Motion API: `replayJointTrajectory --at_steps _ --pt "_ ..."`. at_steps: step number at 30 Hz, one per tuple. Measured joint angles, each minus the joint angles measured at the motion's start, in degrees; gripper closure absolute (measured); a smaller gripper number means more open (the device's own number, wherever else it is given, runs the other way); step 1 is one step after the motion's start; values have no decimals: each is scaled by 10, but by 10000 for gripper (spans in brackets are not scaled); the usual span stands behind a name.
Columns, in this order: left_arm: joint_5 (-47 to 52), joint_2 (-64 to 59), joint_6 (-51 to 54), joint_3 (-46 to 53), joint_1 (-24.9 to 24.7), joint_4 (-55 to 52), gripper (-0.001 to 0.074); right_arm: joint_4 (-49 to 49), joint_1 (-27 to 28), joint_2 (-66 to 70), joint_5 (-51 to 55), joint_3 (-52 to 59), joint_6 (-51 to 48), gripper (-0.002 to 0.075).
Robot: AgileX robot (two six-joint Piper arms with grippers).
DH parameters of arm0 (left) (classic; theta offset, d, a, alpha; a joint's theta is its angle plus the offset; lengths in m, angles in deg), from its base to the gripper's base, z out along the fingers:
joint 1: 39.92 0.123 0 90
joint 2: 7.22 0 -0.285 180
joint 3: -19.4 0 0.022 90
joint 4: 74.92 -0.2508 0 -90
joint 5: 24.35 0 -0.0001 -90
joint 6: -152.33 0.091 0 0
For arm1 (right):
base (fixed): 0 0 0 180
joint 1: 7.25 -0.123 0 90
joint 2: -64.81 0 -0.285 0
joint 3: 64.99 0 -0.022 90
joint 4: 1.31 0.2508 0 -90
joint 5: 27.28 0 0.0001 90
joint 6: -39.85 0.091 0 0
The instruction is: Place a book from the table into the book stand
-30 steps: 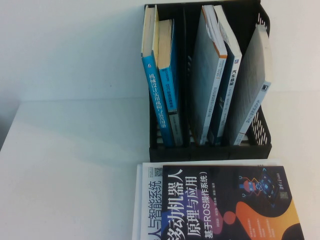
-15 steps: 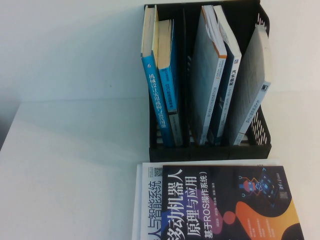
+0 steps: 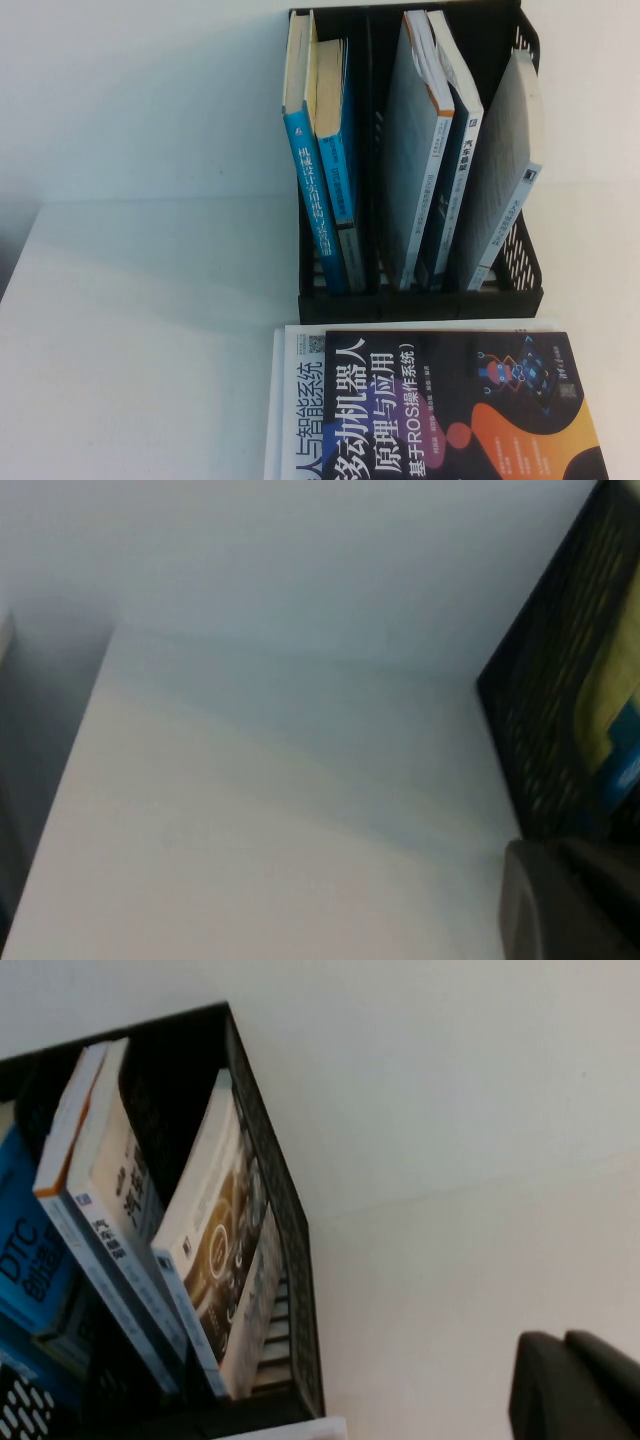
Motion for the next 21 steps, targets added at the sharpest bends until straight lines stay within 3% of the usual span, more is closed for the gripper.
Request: replayJointTrajectory --at_steps 6,12,21 --pt "96 -84 -16 0 0 13 738 20 0 39 31 0 38 729" --pt "115 -116 -11 1 0 76 738 54 0 73 87 0 36 729" --pt "115 -168 76 1 0 143 738 69 0 182 158 0 -43 729"
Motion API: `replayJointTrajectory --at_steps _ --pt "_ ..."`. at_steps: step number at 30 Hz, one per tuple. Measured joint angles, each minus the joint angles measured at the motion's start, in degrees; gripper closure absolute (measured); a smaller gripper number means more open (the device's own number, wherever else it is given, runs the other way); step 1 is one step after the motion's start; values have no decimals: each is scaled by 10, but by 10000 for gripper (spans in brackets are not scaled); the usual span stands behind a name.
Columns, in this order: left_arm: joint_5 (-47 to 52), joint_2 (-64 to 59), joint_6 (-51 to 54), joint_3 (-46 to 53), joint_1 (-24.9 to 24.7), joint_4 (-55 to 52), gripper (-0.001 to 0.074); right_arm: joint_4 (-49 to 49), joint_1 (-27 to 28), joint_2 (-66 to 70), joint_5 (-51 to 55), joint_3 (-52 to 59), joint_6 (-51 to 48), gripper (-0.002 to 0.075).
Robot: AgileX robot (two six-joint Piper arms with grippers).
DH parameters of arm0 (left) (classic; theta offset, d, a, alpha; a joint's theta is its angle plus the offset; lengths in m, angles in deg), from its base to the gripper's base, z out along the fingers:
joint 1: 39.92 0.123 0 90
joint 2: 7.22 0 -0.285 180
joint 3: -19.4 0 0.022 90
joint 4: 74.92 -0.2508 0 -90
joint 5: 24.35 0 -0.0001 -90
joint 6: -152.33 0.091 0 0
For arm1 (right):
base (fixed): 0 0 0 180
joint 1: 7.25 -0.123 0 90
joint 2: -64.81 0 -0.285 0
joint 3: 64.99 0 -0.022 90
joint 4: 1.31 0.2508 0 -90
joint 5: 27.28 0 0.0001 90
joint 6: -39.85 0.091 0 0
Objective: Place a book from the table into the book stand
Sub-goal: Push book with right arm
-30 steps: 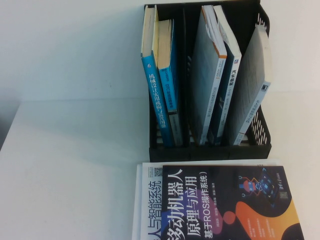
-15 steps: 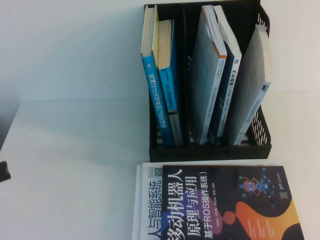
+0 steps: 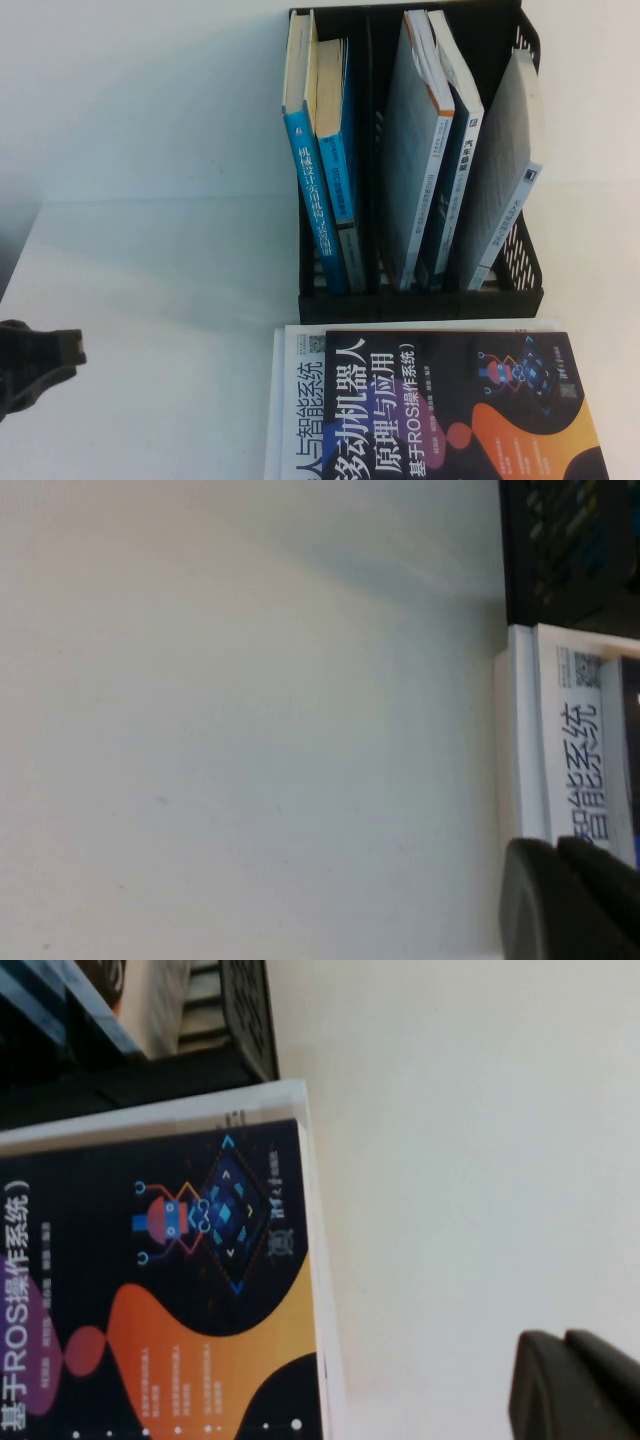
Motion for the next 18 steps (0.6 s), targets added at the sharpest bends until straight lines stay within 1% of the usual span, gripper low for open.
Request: replayJointTrajectory --at_steps 5,10,12,15,18 --pt "5 -29 79 0 0 65 738 42 0 64 -5 0 -37 729" --pt "15 -43 114 1 1 102 738 130 0 118 -29 11 -102 729" --pt "16 -45 132 6 11 116 738 142 0 132 -45 27 -112 729" --pt "25 -45 179 16 49 160 738 146 0 150 -76 55 -117 729" --pt "57 -55 259 22 111 232 738 147 0 162 -100 78 -119 729"
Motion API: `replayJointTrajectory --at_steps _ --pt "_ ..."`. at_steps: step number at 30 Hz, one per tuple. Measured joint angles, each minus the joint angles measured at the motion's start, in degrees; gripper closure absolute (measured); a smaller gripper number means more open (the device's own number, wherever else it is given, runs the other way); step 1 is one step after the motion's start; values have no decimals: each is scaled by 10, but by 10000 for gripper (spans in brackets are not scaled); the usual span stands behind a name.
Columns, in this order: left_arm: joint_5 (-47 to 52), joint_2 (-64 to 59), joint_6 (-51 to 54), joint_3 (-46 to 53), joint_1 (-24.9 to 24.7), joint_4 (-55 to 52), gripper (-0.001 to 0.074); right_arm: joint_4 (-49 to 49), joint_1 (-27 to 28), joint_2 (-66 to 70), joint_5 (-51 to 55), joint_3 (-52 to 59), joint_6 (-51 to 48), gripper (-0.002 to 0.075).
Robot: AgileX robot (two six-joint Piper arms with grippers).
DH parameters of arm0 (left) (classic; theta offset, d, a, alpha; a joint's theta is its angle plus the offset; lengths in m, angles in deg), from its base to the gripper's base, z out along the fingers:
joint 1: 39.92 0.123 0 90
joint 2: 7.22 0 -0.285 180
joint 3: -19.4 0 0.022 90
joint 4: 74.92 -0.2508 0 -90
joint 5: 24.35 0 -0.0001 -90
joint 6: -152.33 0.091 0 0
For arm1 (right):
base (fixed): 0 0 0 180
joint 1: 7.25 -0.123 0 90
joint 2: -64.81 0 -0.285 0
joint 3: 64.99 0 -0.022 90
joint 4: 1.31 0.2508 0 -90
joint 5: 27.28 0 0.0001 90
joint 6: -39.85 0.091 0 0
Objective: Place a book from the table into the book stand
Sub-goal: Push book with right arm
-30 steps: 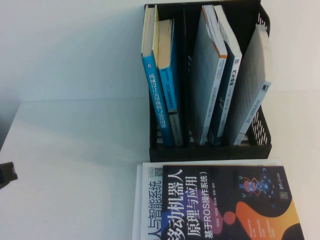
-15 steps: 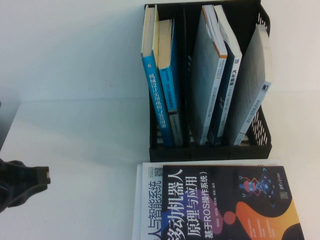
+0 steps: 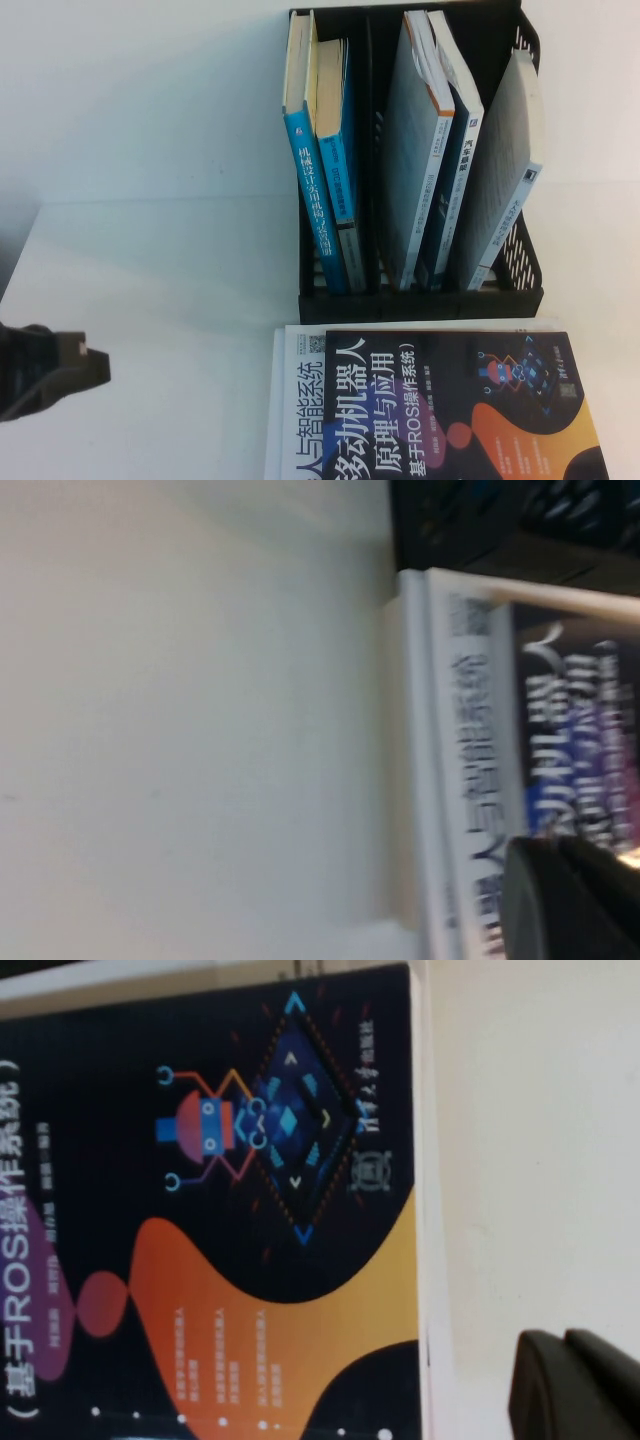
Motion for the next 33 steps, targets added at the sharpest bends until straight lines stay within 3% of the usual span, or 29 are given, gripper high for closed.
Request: replayJointTrajectory --at_steps 3,7,24,33 --pt "37 -23 72 0 42 93 738 7 0 16 -14 5 -7 729" --pt "69 -61 119 0 56 165 738 37 0 42 -27 5 -30 729" --pt "102 -104 150 0 59 154 738 129 0 169 -73 5 -103 729" --pt "68 -114 155 0 59 121 738 171 -20 201 -90 4 -138 729"
